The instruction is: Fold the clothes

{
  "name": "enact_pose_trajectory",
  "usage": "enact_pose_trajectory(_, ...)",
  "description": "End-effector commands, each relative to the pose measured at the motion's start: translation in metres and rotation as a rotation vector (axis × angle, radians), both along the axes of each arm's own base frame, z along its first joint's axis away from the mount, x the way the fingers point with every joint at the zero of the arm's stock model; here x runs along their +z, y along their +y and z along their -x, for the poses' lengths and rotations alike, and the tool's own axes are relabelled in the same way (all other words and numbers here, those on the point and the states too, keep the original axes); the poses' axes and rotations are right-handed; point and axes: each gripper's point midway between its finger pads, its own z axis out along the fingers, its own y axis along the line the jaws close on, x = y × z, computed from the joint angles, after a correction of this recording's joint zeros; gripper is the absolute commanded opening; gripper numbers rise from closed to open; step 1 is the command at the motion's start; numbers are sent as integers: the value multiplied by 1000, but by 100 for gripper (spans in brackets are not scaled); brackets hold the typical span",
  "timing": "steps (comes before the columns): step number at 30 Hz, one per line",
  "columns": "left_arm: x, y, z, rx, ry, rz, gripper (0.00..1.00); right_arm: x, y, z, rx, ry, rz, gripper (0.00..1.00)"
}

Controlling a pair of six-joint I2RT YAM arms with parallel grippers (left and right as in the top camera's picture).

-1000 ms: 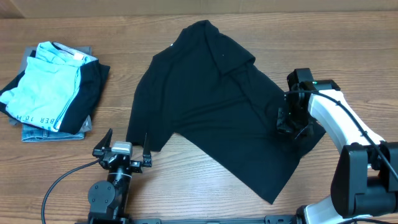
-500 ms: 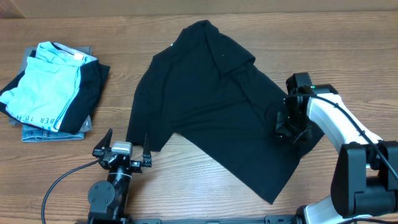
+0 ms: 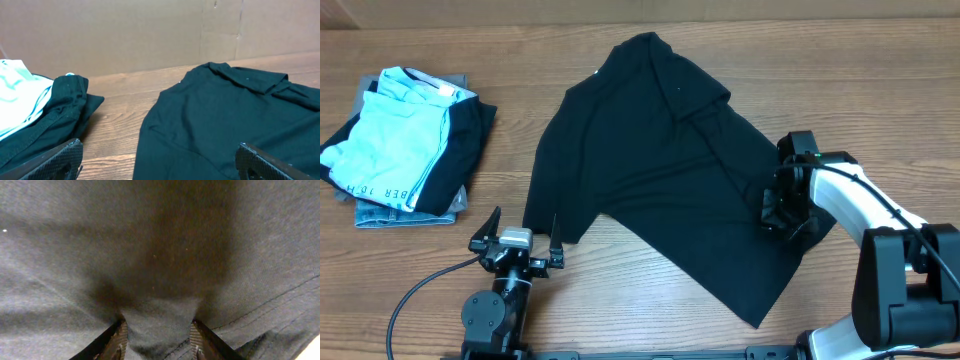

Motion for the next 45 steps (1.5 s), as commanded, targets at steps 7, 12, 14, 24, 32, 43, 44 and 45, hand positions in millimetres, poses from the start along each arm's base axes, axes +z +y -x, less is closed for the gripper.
enact_pose_trajectory(7,0,2,0,10,-7,-19,100,0,-2,-1,5,-22,16,43)
enact_pose_trajectory(12,0,2,0,10,-7,-19,100,0,-2,5,5,1,17,43)
enact_pose_trajectory(14,0,2,0,10,-7,-19,100,0,-2,6,5,5,17,44)
enact_pose_trajectory(24,0,2,0,10,-7,-19,100,-3,-3,14,5,29,19,56)
enact_pose_trajectory(32,0,2,0,10,-7,-19,100,-4,-3,12,5,19,18,56)
enact_pose_trajectory(43,0,2,0,10,-7,-19,100,-3,-3,11,5,17,18,40)
enact_pose_trajectory(44,0,2,0,10,-7,-19,100,-3,-3,10,5,16,19,38)
enact_pose_trajectory(45,0,2,0,10,-7,-19,100,-2,-3,10,5,15,18,37)
